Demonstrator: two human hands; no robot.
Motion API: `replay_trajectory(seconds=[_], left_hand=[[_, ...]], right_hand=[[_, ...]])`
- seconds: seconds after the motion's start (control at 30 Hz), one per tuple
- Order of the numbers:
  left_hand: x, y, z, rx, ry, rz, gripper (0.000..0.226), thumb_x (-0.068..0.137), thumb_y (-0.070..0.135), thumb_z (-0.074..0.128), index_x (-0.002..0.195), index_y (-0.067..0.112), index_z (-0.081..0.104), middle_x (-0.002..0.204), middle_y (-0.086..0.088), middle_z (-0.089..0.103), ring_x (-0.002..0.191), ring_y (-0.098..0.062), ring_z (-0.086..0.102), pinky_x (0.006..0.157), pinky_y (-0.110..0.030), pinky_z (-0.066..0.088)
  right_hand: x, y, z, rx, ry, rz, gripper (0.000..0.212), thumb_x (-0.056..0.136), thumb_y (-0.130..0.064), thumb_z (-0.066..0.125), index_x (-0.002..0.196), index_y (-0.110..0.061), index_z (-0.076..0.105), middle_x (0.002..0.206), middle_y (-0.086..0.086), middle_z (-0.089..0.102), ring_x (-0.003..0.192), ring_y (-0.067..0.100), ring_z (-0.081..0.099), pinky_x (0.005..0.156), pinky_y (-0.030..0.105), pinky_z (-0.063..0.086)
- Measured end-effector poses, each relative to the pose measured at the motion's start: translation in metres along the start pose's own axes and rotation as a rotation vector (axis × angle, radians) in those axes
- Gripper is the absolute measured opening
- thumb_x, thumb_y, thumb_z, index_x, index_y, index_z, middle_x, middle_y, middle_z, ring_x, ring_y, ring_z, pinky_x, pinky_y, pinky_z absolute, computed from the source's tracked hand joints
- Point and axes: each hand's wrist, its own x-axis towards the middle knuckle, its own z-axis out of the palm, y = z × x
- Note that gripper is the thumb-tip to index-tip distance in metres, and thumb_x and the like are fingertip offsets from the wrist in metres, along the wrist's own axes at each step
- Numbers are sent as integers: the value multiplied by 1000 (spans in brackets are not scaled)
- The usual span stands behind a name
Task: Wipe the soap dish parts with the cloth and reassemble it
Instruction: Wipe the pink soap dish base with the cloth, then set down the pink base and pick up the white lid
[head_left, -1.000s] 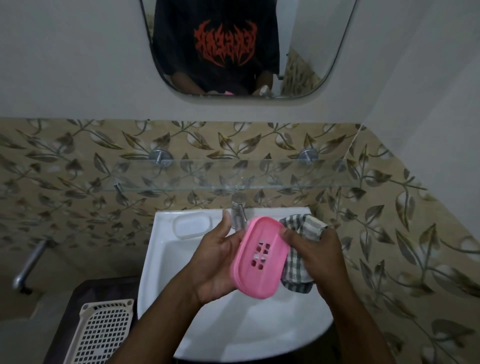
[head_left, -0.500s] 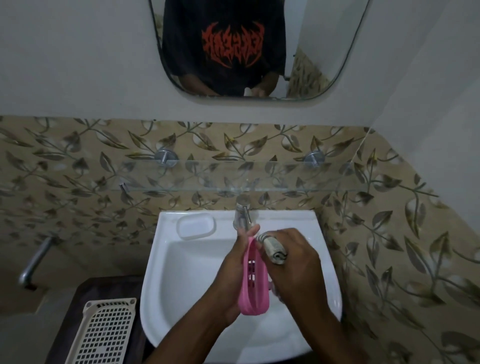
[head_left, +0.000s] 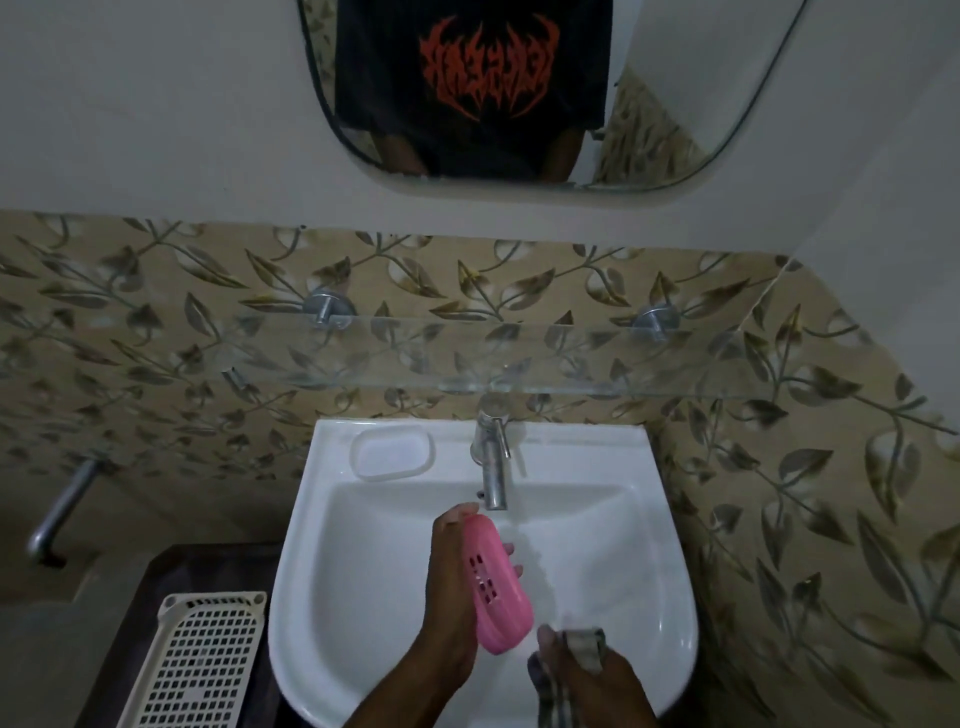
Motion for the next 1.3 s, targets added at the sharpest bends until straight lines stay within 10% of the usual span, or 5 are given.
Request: replay_trajectory(seconds=[0.13,0.37,0.53,0.73,1.3], left_hand=[[13,-21,24,22,45,141,31,103,32,39,106,12,62,101,-23,71,90,-35,65,88,-53,52],[63,-39,37,453,-72,214,34,101,14,50,130,30,57,120,6,62,106,-12,63,83,-33,59],[107,-37,75,762,-119,221,47,99,14,45,144,30,44,130,10,53,112,-15,57,97,-40,52],[140,-16,114,871,-43,299,22,95,10,43,112,17,56,103,0,65,90,-20,63,69,-26,47],[155,-9,111,906,-2,247,44,96,25,50,136,6,48,132,-9,54,107,-29,61,93,-49,54]], right_hand=[[23,-3,-4,48,336,73,20,75,8,76,88,-1,65,103,17,57,101,25,48,89,25,39],[78,-18,-66,-159,591,183,42,66,-53,80,72,-12,72,80,15,74,80,31,69,83,43,56],[116,-71,-96,-358,681,-68,22,89,-20,66,77,-4,58,74,14,61,72,28,59,63,29,42],[168,-97,-110,-490,746,-192,33,90,-22,64,115,-1,59,115,22,63,105,36,60,83,35,44],[195,-90,-117,-425,702,-127,30,85,-37,65,91,-8,64,86,10,64,83,27,61,76,29,44]])
